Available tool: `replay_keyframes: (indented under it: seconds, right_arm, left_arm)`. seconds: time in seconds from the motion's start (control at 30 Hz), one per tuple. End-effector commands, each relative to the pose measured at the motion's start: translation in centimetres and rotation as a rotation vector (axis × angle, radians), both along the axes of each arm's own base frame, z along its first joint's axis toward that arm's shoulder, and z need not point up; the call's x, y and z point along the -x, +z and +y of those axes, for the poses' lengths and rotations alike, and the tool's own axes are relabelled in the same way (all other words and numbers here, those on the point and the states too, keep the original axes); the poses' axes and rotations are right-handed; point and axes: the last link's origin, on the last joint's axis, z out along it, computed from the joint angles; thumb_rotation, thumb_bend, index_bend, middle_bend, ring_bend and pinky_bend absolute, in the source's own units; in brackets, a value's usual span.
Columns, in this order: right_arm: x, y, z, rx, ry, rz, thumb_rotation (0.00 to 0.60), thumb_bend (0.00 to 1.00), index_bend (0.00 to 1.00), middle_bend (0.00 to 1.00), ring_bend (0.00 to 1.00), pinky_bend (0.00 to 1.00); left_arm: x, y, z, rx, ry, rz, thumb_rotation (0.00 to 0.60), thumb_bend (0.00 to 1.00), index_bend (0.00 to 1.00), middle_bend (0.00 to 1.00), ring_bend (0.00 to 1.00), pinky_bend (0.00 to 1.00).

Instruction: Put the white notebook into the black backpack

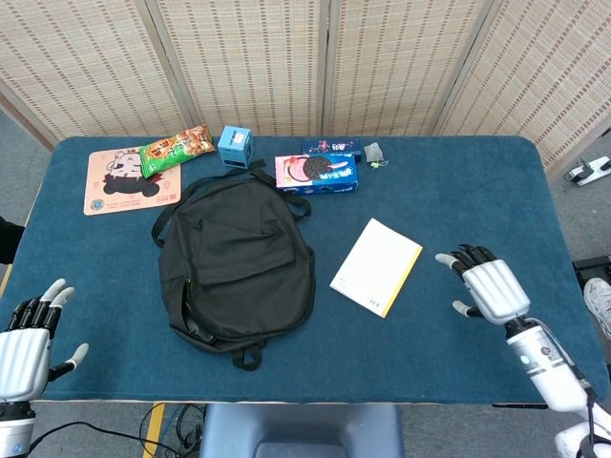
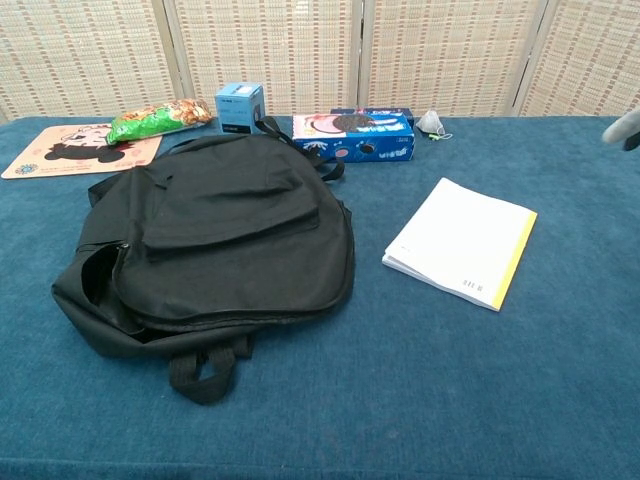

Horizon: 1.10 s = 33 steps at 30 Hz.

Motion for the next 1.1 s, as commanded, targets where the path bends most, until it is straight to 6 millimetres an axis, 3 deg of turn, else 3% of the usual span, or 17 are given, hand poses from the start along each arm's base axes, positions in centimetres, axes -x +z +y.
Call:
replay_keyframes:
  seconds: [0.03,0.23,0.43,1.1]
  right_arm:
    - [-1.4,-3.0,-1.8,-0.077,0.043,0.009,0.600,0.12,0.22,0.26,0.16,0.22]
    - [-2.5,-7.2,-3.9,-0.164,0.076,0.042,0.600,0.12,0.22,0.24,0.15,0.22]
    - [-2.6,-9.7,-5.0,-0.200,0.100,0.073,0.600,0.12,0.22,0.22,0.14,0.22]
    - [-1.4,-11.8,-6.4,-0.216,0.123,0.118,0.600,0.10,0.22,0.20,0.12,0.20]
  left_arm:
    - [0.0,0.0,-0.1,-0.002,0.002,-0.001,0.600,0.22,0.14,0.12,0.15,0.14]
    - [0.3,0.1,-0.6,-0.011,0.019,-0.002,0.600,0.22,0.14,0.12,0.15,0.14]
    - [0.5,0.1,-0.9,-0.017,0.030,-0.002,0.600,0.22,0.14,0.12,0.15,0.14]
    - [0.5,-0.1,-0.6,-0.011,0.038,0.002,0.600,0.22,0.14,0.12,0.15,0.14]
